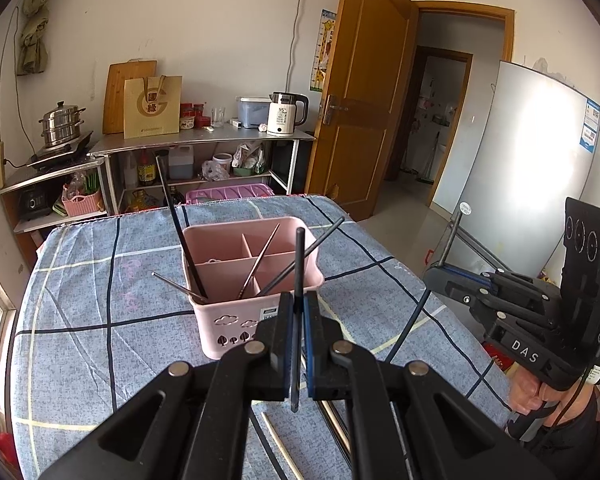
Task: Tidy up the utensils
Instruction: 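Lift both black chopsticks and lower them into the pink basket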
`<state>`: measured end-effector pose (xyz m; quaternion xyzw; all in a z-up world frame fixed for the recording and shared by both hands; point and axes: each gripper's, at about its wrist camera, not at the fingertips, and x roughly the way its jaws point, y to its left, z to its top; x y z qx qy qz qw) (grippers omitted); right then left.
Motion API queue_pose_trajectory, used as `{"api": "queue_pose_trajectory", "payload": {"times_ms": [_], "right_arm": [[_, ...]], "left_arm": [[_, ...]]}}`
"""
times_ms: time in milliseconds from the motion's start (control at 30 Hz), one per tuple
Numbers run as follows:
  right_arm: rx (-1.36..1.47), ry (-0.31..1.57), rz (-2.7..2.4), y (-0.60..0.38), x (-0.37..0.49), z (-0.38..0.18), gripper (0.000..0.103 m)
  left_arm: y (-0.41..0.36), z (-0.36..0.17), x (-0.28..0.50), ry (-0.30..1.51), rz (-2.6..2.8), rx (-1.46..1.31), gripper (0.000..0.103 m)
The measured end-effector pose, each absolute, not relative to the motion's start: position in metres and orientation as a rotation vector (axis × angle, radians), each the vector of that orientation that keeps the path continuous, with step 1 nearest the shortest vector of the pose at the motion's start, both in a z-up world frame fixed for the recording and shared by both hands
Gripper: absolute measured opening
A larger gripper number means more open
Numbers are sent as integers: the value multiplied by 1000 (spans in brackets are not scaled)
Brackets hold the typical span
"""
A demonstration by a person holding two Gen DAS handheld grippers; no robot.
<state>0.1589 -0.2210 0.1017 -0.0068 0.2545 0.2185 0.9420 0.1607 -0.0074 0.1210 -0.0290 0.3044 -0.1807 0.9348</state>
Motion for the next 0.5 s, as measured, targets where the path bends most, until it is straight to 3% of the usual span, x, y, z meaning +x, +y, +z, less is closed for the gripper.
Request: {"api": "queue_pose_trajectory", "payload": {"times_ms": [500], "right_arm": [[-36,402,575,-177,171,156,5]], "left_arm": [[16,181,178,564,-339,-46,5]]}}
